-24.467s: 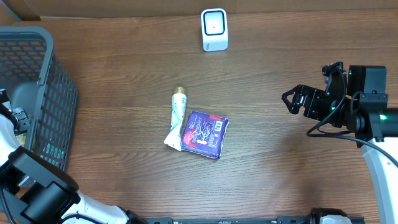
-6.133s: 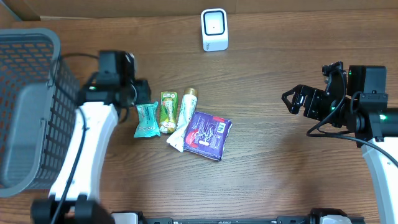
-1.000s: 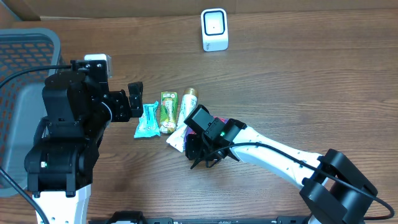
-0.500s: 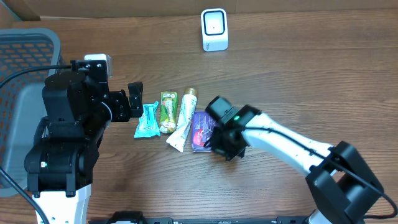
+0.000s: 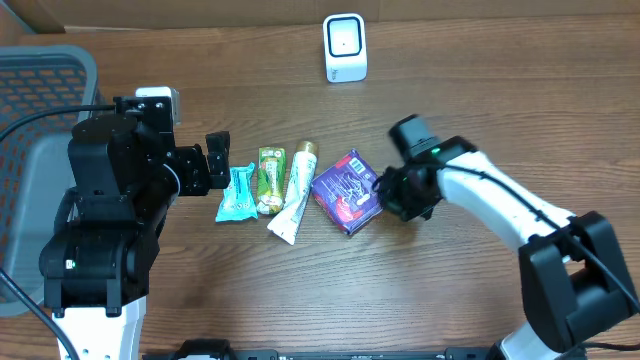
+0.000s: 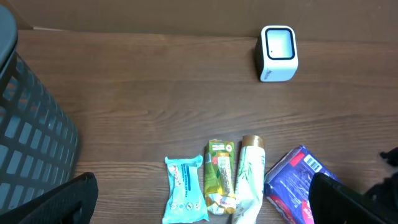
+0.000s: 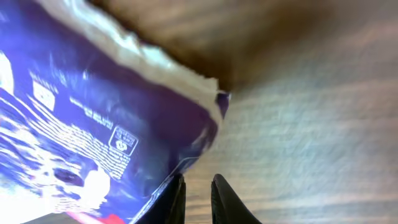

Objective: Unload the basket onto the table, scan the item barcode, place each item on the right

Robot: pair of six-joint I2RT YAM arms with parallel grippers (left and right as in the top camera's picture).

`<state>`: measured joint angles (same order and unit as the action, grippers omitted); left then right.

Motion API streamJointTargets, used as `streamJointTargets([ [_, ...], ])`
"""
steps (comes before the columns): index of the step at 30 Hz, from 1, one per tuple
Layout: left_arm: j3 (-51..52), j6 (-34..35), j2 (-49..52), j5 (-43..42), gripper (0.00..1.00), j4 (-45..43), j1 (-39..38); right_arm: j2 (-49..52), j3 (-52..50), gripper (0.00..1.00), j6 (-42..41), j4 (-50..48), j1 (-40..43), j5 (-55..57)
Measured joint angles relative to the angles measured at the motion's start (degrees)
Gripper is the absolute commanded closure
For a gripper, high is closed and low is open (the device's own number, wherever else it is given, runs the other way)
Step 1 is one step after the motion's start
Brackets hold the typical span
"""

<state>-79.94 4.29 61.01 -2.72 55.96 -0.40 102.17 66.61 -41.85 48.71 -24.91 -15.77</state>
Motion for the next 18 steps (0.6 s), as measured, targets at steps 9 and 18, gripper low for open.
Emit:
streamJointTargets([
  [9, 0.0, 0.0, 0.0, 0.0, 0.00, 0.0, 0.0, 0.0, 0.5, 0.47, 5.9, -0.2, 3.5, -10.4],
  [18, 0.0, 0.0, 0.0, 0.0, 0.01, 0.0, 0.0, 0.0, 0.6, 0.26, 7.3, 0.5, 3.5, -15.3],
])
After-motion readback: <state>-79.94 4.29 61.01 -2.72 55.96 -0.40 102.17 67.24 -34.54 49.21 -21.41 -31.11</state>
